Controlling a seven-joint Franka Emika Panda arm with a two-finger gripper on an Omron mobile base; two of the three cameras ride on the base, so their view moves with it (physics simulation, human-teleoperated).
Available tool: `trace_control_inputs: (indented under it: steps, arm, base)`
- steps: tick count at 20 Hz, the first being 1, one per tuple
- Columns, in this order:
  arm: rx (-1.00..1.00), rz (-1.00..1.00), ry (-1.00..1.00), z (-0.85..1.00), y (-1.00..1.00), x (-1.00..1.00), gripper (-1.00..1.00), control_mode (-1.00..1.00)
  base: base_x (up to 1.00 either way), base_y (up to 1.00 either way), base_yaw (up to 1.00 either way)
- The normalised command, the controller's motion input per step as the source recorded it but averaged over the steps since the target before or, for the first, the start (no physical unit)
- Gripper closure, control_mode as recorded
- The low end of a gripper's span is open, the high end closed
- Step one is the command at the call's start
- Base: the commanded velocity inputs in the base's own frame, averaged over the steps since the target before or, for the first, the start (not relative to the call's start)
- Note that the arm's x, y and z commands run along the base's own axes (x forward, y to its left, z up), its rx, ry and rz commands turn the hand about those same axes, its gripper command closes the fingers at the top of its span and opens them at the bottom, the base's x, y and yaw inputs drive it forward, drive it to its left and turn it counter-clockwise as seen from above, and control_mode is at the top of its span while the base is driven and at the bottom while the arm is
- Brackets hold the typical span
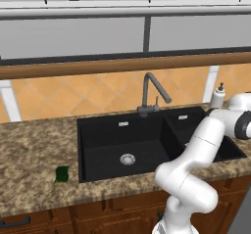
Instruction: Pick the pan and sponge and place them into the sink. Then turn on the water.
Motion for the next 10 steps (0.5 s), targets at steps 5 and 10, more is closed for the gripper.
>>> trace_control_inputs:
  steps: [5,10]
  arm:
    - [-0.02,-0.12,0.0,-0.1,0.21,-0.04,-1.0,-1.0]
    - [0.0,-0.16,0.03,-0.06,0.0,0.0,-1.0,-1.0]
  base:
    - [0.0,0.0,0.0]
    - [0.0,0.0,0.0]
